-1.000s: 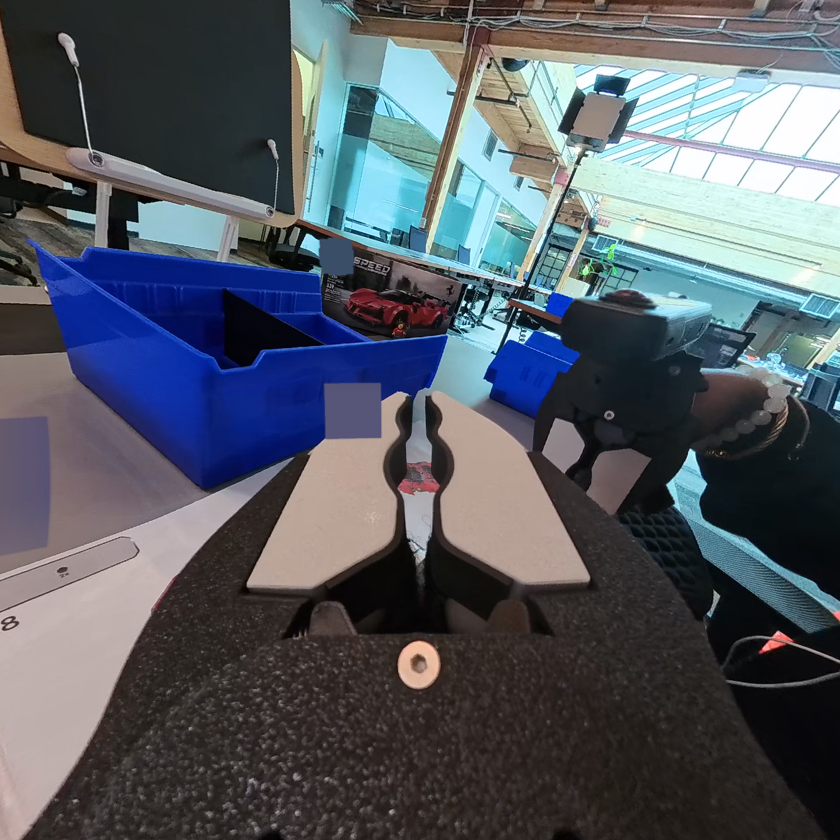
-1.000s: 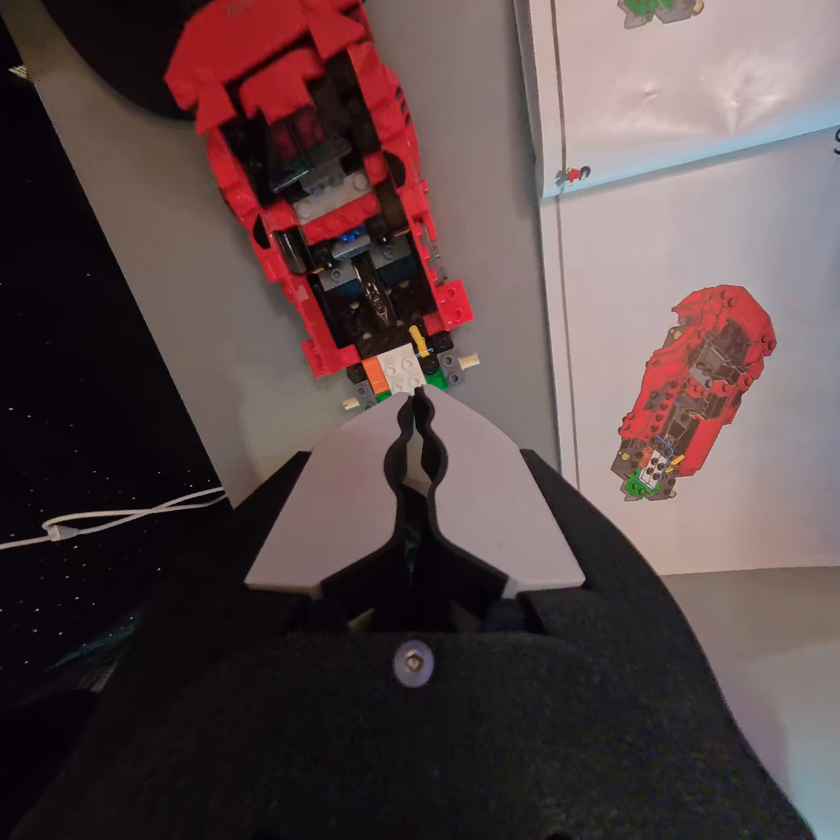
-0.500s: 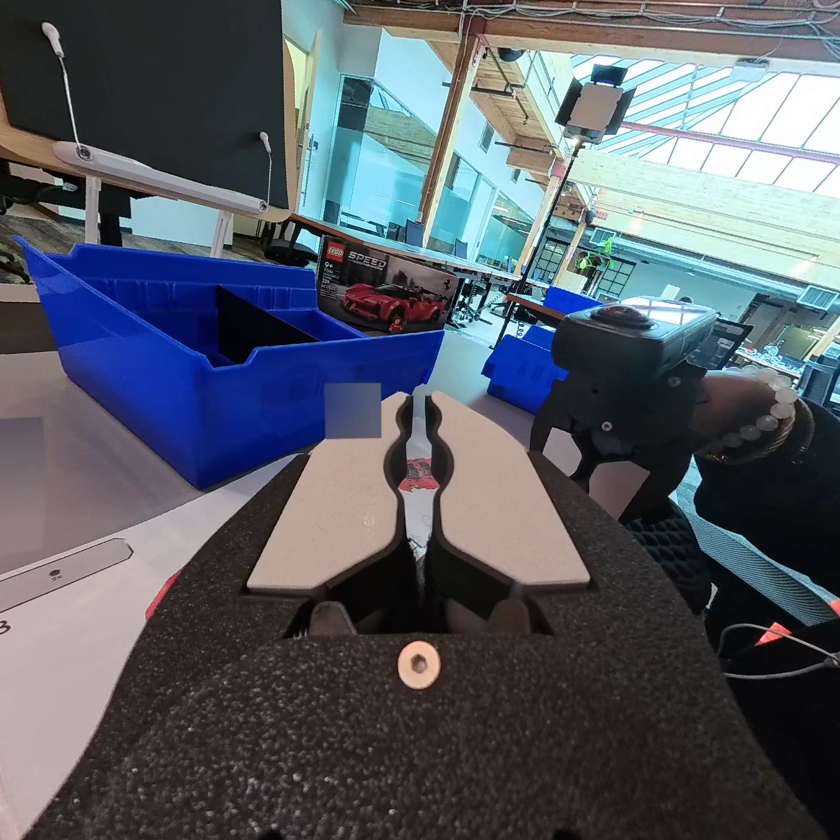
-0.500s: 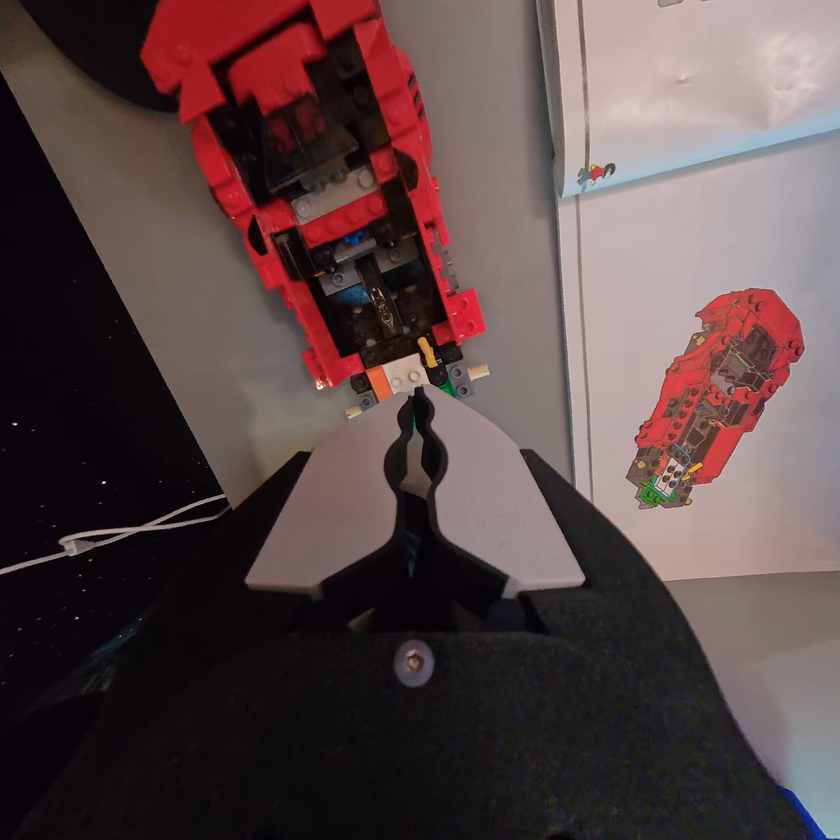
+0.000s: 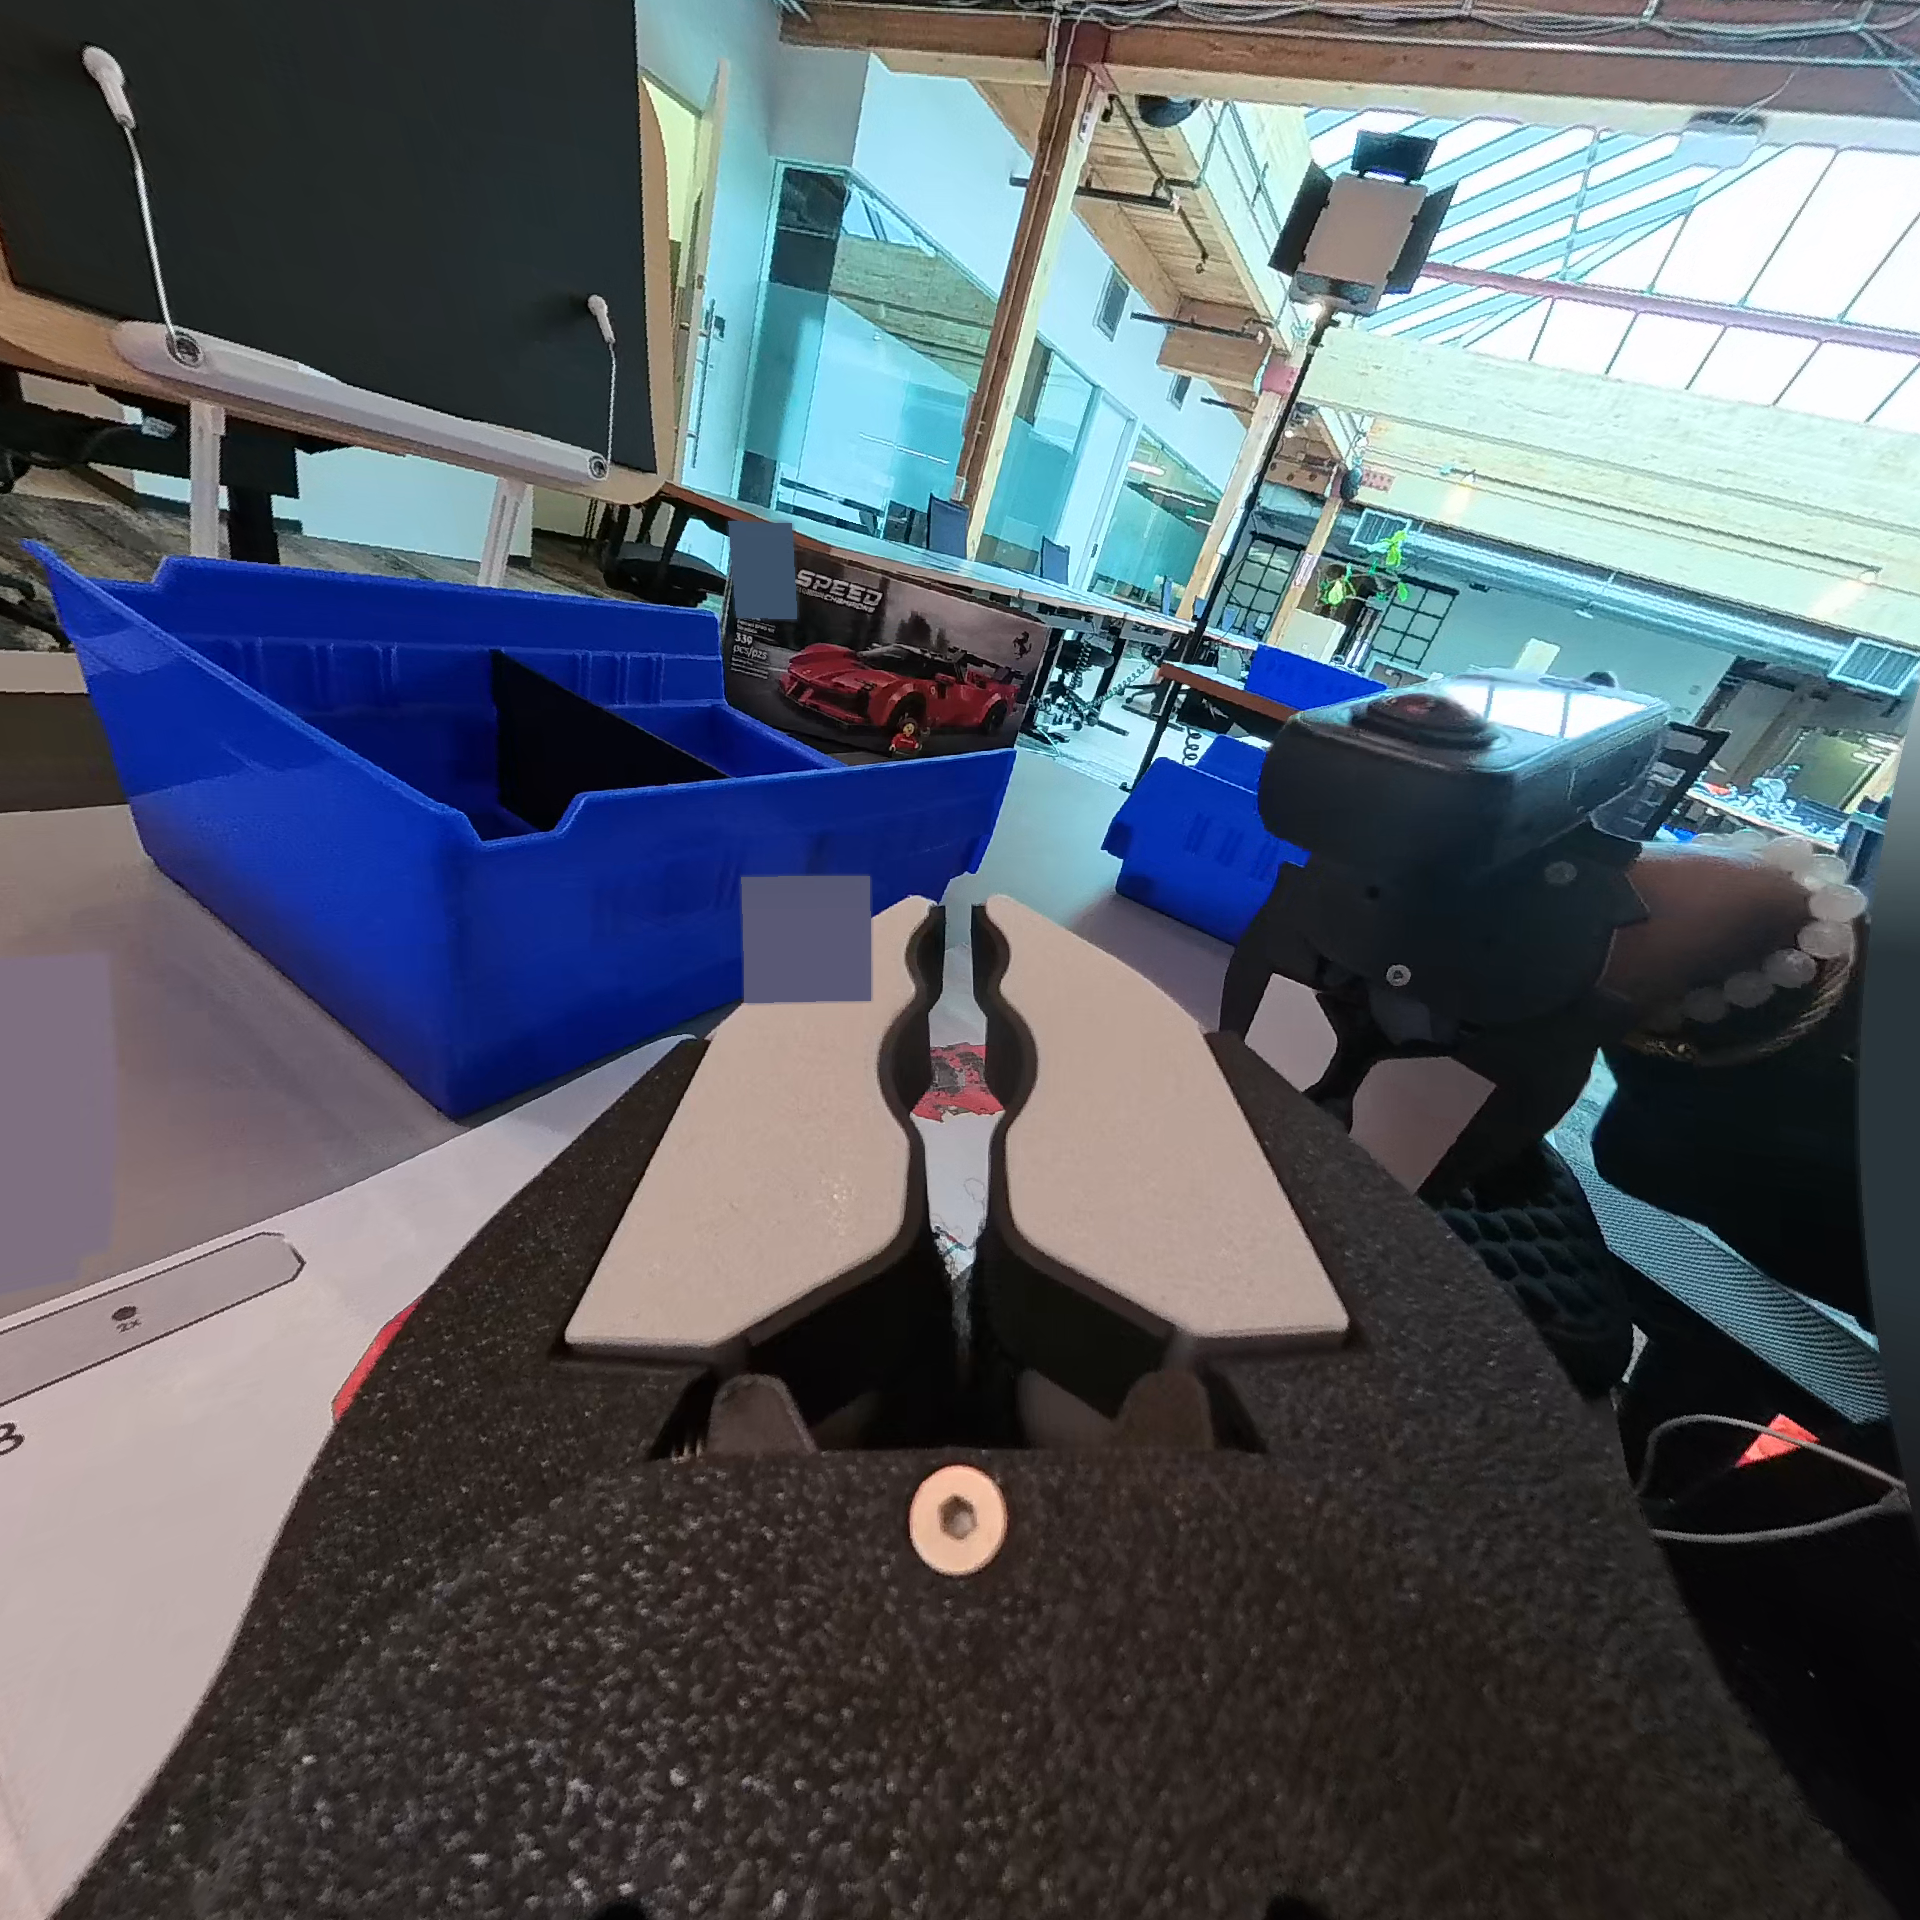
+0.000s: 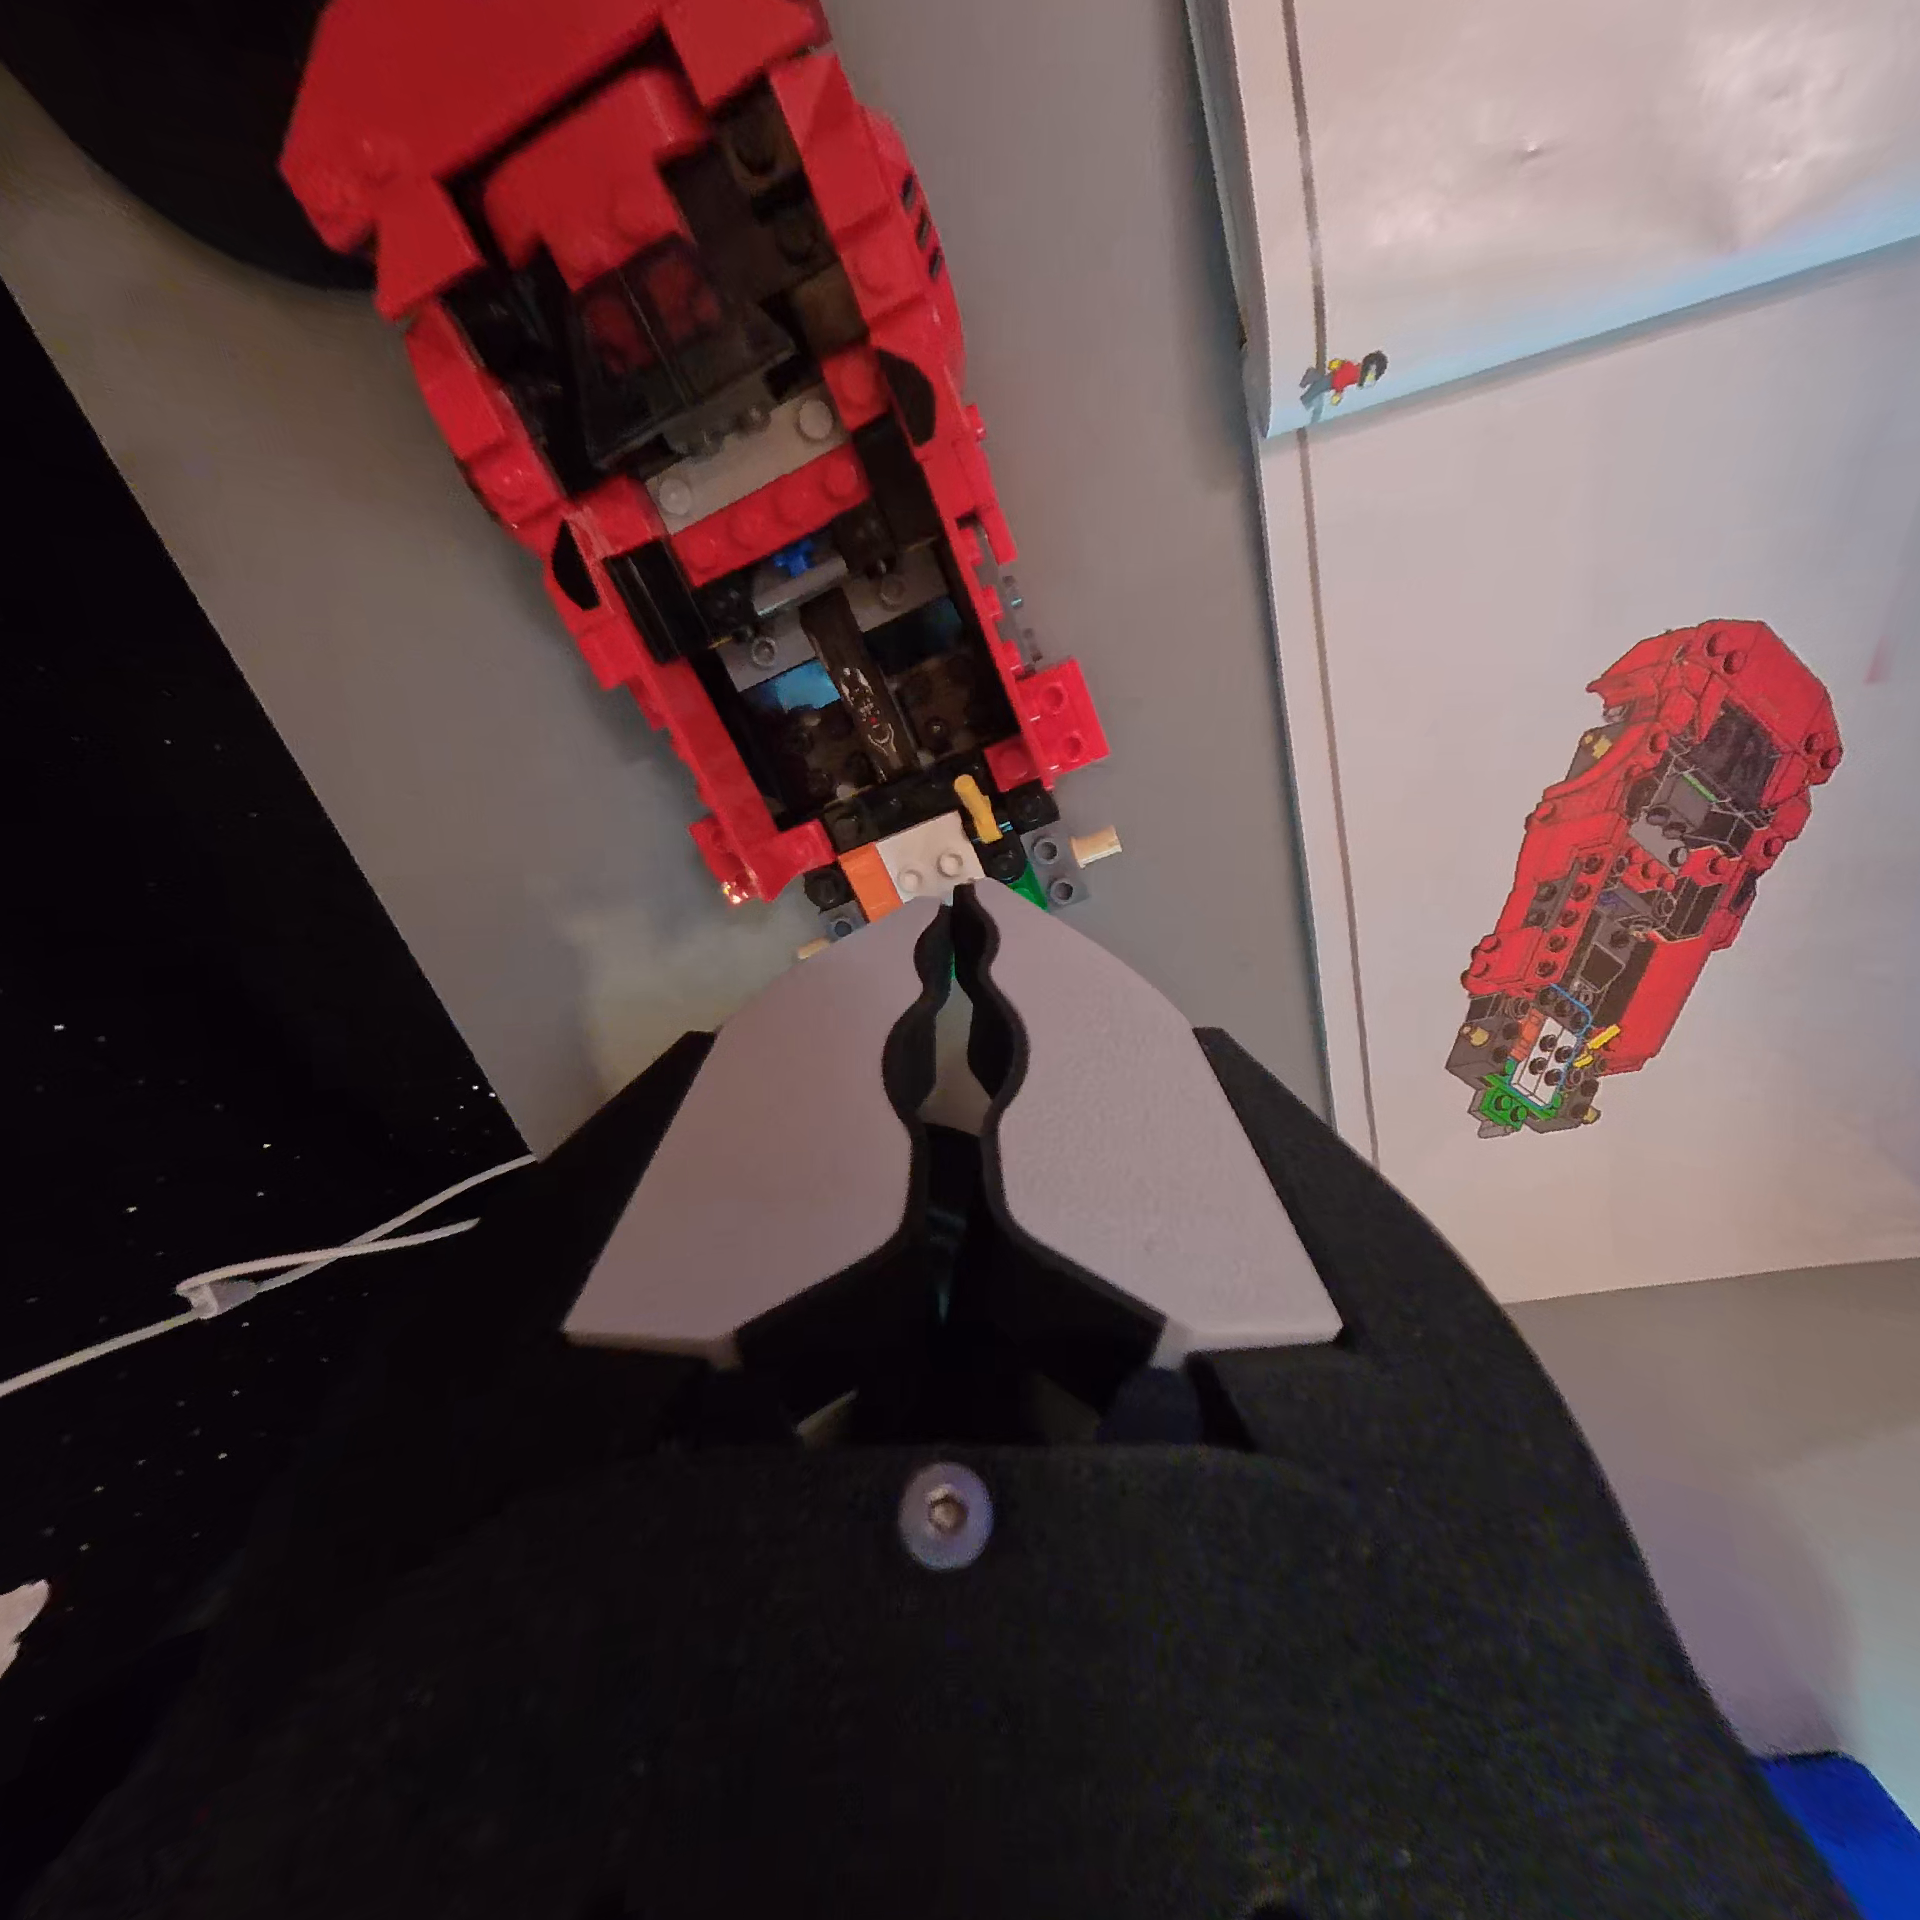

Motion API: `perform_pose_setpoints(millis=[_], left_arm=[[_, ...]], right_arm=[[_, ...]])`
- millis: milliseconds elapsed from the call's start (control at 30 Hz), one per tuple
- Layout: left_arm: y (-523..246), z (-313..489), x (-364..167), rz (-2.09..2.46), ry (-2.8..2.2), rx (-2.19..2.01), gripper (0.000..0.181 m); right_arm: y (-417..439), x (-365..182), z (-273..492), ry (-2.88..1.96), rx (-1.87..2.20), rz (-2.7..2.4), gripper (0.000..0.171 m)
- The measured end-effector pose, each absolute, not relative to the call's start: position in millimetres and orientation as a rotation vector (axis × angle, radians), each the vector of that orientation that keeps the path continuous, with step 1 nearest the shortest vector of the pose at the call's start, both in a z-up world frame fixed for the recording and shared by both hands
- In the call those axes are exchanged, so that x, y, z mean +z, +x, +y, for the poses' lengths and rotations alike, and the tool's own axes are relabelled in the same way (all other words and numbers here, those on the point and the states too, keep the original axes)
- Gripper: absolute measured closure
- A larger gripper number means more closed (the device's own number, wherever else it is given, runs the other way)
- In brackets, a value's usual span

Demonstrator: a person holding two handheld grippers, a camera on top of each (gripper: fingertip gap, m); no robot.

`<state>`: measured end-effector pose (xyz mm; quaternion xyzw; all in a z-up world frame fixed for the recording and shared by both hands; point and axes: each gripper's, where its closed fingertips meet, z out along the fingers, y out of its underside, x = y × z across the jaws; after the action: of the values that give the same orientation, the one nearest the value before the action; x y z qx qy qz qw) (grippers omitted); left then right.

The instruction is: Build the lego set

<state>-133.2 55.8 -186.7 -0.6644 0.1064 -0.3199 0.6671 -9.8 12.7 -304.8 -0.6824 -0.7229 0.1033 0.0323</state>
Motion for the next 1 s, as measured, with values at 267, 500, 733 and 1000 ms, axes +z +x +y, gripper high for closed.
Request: perform_pose_setpoints(millis=[267, 500, 733, 1000], left_arm=[[-134.1, 55.4, -187.0, 0.240, -1.500, -0.715, 0.176], [-132.0, 55.5, -189.3, 0.260, -1.517, -0.703, 0.174], [-136.1, 58.2, -191.1, 0.238, -1.533, -0.672, 0.160], [-149.0, 61.0, -208.4, 0.452, -1.781, -0.477, 0.161]], right_arm=[[-7.8, -276.9, 24.4, -1.997, 0.698, -1.979, 0.154], [18.9, -263.4, 42.5, -1.677, 0.881, -1.849, 0.076], [15.2, -273.3, 59.3, -1.598, 0.997, -1.694, 0.076], [26.1, -280.7, 103.3, -1.913, 0.937, -1.523, 0.058]])
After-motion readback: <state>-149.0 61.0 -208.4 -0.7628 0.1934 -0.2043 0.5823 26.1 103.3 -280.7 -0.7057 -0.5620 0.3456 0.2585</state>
